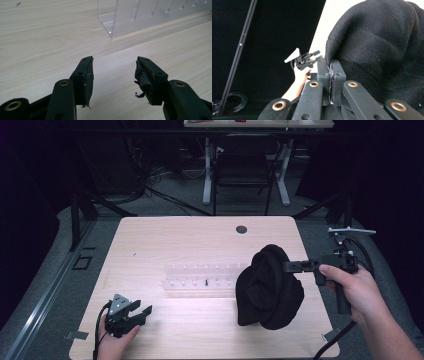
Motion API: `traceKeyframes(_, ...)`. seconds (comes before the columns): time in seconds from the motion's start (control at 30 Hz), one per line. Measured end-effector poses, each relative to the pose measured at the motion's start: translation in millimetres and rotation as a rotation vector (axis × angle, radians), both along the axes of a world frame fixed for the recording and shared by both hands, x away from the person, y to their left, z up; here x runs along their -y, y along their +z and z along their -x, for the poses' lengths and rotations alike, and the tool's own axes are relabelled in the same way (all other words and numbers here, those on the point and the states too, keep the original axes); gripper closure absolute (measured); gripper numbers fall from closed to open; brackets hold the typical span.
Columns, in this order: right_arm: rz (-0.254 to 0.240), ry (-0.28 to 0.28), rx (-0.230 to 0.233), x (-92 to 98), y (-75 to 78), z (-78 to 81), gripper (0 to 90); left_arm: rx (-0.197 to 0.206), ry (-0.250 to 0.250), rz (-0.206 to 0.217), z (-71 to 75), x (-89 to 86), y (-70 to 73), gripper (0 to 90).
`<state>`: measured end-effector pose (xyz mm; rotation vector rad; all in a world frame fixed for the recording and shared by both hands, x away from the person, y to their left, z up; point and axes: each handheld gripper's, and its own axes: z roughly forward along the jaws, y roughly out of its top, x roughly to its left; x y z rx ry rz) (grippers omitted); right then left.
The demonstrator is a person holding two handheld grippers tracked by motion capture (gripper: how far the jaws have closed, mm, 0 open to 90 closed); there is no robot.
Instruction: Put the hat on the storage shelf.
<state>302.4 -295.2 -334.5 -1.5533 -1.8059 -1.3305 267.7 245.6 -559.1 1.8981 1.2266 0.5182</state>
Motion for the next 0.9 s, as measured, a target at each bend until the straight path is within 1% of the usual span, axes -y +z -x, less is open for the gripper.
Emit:
traceKeyframes(0.13, -0.012, 0.006, 0.016, -2.2, 5.8, -2.4, 88.7, -0.004, -0.001, 0.002, -0.3, -0.1, -0.2, 47.7)
traceKeyframes(0.27, -0.025, -0.008, 0.027, -6.0, 11.8, -6.3, 88.6, -0.001, -0.001, 0.003, 0.4, 0.2, 0.9, 47.8)
traceKeyframes(0.37, -0.030, 0.000, 0.034, -7.5, 14.6, -9.8, 88.6, -0.001, -0.004, -0.001, 0.6, 0.2, 0.2, 47.8)
traceKeyframes(0.43, -0.036, -0.010, 0.041, -9.6, 16.1, -11.8, 88.6, -0.003, -0.003, -0.001, 0.3, 0.1, 0.0, 47.8)
traceKeyframes(0.47, -0.036, -0.001, 0.044, -9.2, 16.8, -13.0, 88.7, -0.002, -0.003, -0.002, 0.3, 0.0, 0.1, 47.8)
traceKeyframes(0.5, -0.045, -0.008, 0.049, -9.7, 17.3, -13.9, 88.7, -0.002, -0.004, -0.002, 0.1, -0.3, 0.2, 47.8)
traceKeyframes(0.6, -0.044, -0.011, 0.053, -9.3, 20.3, -16.7, 88.7, -0.002, -0.005, -0.002, -0.3, -0.7, 0.0, 47.8)
traceKeyframes(0.7, -0.057, -0.017, 0.054, -9.5, 22.2, -18.8, 88.7, -0.006, -0.005, 0.002, -0.6, 0.4, -0.4, 47.8)
traceKeyframes(0.87, -0.055, -0.020, 0.059, -12.7, 24.3, -23.7, 88.6, -0.004, -0.009, 0.003, -0.5, 1.4, 0.0, 47.7)
traceKeyframes(0.9, -0.061, -0.027, 0.060, -13.9, 24.9, -24.9, 88.6, -0.004, -0.009, 0.005, -0.5, 1.1, 0.0, 47.7)
